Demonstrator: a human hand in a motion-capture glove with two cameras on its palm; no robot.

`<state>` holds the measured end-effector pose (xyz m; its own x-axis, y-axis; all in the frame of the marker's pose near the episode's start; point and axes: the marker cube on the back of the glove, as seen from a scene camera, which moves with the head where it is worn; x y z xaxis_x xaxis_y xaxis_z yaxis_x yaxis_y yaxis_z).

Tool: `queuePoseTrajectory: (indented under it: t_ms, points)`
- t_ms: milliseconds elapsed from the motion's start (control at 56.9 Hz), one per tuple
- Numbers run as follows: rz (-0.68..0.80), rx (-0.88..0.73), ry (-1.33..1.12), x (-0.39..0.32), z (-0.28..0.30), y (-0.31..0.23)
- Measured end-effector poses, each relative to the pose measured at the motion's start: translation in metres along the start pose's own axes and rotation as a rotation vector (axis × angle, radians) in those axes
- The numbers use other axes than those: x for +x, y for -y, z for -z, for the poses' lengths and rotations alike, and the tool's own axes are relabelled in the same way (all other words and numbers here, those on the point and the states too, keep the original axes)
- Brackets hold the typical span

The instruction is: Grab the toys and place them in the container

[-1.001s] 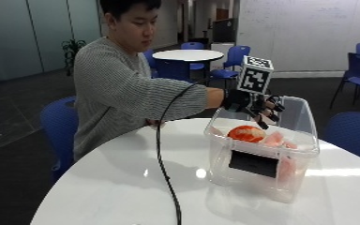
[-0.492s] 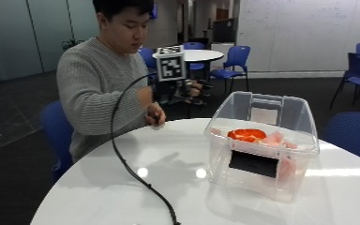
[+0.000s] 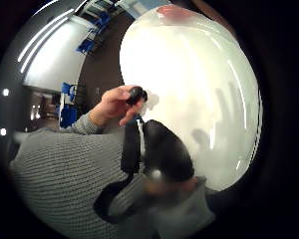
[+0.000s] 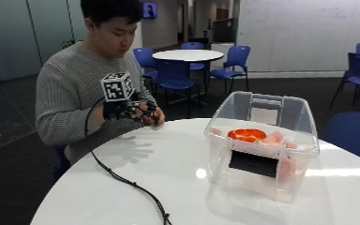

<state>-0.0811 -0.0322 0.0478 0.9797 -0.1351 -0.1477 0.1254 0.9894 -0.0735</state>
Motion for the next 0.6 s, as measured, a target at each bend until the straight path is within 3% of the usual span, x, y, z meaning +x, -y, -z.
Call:
queuePoseTrajectory:
  t_ms: [176,334,597]
  points:
    - [-0.033,0.061,-0.065,-0.009,-0.035,-0.039]
    - [-0.092,-0.020,-0.020,-0.008,-0.072,-0.068]
    - [-0.148,-0.032,0.014,0.007,-0.085,-0.076]
